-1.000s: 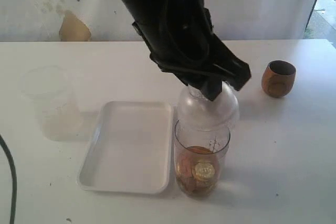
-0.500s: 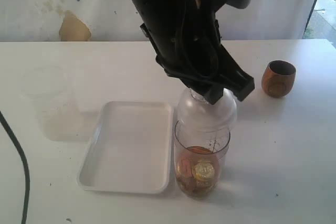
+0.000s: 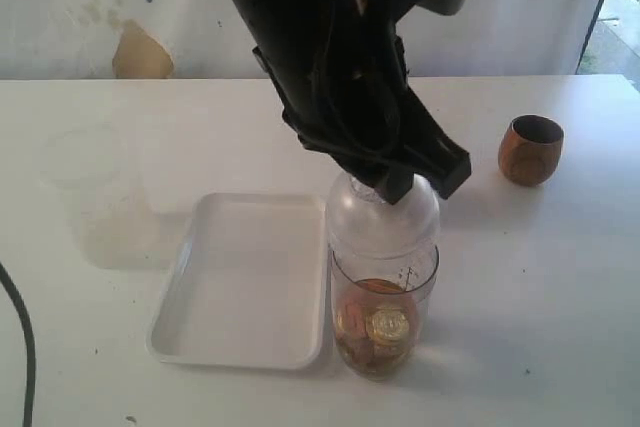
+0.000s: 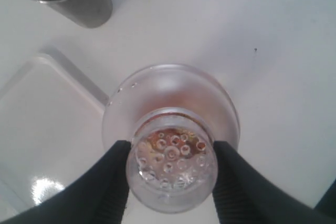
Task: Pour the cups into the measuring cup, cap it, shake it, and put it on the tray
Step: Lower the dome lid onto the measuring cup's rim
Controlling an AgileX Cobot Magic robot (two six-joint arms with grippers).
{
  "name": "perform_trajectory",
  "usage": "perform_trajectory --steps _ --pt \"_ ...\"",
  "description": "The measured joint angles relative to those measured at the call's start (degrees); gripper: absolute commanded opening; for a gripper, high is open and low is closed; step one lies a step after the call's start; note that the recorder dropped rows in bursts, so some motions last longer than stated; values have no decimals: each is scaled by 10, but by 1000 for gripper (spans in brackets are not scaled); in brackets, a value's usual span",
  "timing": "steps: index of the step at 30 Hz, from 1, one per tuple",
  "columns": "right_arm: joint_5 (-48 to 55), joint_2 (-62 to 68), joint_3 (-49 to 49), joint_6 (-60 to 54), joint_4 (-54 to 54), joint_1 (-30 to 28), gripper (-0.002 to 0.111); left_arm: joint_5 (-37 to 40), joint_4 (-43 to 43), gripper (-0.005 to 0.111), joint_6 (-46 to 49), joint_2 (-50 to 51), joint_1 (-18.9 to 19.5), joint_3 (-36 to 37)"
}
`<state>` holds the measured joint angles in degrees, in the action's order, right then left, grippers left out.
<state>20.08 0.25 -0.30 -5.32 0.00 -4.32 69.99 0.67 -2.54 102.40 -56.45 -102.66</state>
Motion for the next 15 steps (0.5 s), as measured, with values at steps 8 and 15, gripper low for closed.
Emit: perform_trajectory --steps 8,15 --pt "0 0 0 0 0 0 0 2 0 0 0 -9 0 11" --pt "0 0 0 0 0 0 0 2 -1 0 0 3 0 11"
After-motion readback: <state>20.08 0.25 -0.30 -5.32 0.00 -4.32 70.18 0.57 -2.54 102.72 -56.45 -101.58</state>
